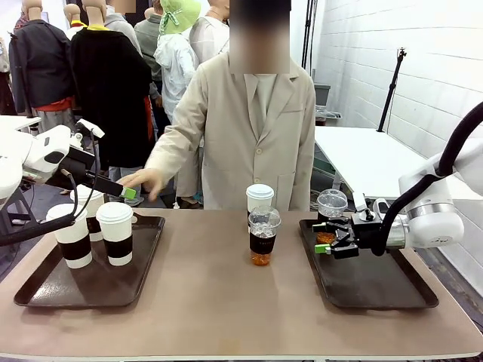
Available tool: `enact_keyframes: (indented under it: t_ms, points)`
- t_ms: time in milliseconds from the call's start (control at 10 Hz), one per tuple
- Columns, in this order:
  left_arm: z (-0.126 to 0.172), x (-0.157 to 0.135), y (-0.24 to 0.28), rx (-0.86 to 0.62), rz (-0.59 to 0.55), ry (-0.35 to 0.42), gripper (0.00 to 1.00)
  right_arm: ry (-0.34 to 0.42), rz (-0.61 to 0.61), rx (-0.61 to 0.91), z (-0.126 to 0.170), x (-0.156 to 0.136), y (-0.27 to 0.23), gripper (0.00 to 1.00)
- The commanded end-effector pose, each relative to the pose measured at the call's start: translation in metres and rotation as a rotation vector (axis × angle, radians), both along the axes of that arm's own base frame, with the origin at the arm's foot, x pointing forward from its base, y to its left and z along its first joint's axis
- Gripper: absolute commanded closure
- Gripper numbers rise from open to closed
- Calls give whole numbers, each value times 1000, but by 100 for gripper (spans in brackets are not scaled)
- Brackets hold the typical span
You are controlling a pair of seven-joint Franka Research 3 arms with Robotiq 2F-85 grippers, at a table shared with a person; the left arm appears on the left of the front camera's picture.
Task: Distribute the coffee onto the tray.
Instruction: Pick up another iced Americano from the middle of the table and place it on the right Handle tray.
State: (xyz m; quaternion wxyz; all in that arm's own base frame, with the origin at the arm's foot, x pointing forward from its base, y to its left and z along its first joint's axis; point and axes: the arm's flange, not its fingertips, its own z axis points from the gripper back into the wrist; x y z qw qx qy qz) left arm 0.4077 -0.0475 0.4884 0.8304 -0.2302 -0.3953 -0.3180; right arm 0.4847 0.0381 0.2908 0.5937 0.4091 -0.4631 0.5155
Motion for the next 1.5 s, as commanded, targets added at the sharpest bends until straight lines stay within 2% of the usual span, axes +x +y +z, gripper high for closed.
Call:
enact_keyframes:
  t_ms: [0,900,1400]
  points:
    - [-3,2,1,-8,-6,0,0,-2,-3,1,1,-1,-2,0]
    - [-3,2,1,-8,-6,0,0,-1,-3,0,0,0,-2,0]
    - [-3,2,1,-8,-6,0,0,5,21,-6,-5,23,19,0]
